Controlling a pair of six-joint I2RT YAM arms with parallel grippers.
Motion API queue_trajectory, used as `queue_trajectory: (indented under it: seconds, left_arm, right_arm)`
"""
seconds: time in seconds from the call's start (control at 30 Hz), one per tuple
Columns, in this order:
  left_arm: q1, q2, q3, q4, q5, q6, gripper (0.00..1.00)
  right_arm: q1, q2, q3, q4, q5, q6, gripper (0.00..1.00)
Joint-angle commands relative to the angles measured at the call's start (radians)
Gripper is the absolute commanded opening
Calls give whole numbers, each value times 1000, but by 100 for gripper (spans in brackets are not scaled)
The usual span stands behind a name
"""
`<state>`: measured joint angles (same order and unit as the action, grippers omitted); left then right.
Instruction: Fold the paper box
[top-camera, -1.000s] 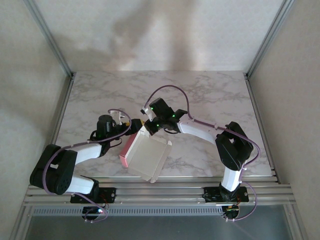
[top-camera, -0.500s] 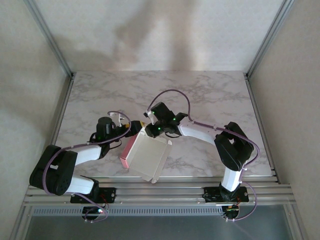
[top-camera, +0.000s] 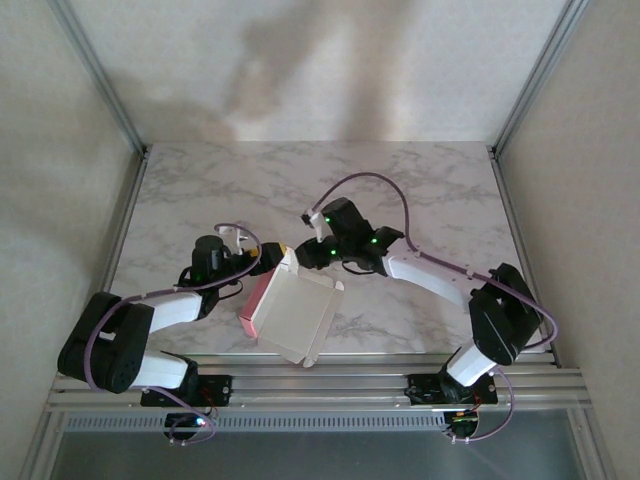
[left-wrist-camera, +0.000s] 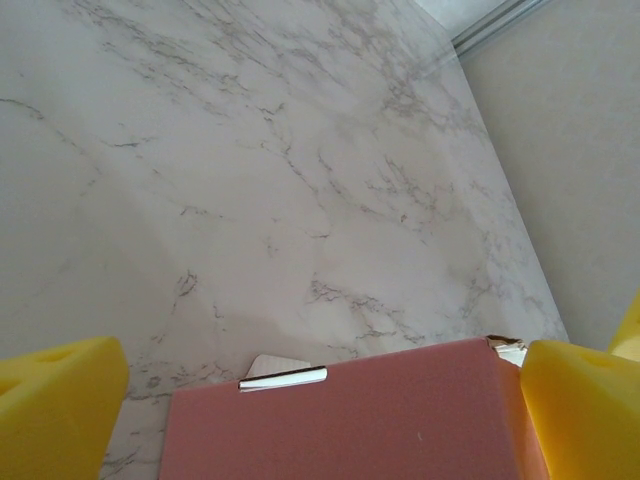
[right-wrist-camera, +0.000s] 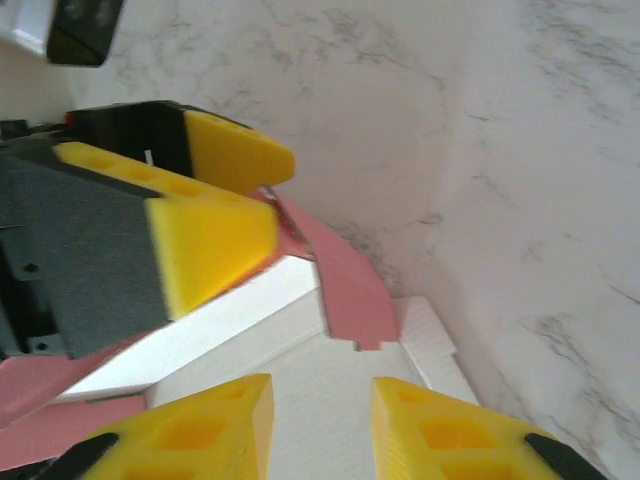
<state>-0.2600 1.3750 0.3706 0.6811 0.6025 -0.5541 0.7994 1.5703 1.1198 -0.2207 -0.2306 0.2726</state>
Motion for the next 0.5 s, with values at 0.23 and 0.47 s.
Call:
queue_trajectory:
  seconds: [0.23,0.47]
  left_arm:
    - [13,-26,-1,7,12,-28,100]
    - [15,-21,-4,26,17,-38,99]
  right_arm:
    - [-32,133,45,0,27,17,19]
    - [-31,183,53,74,-39,17,17]
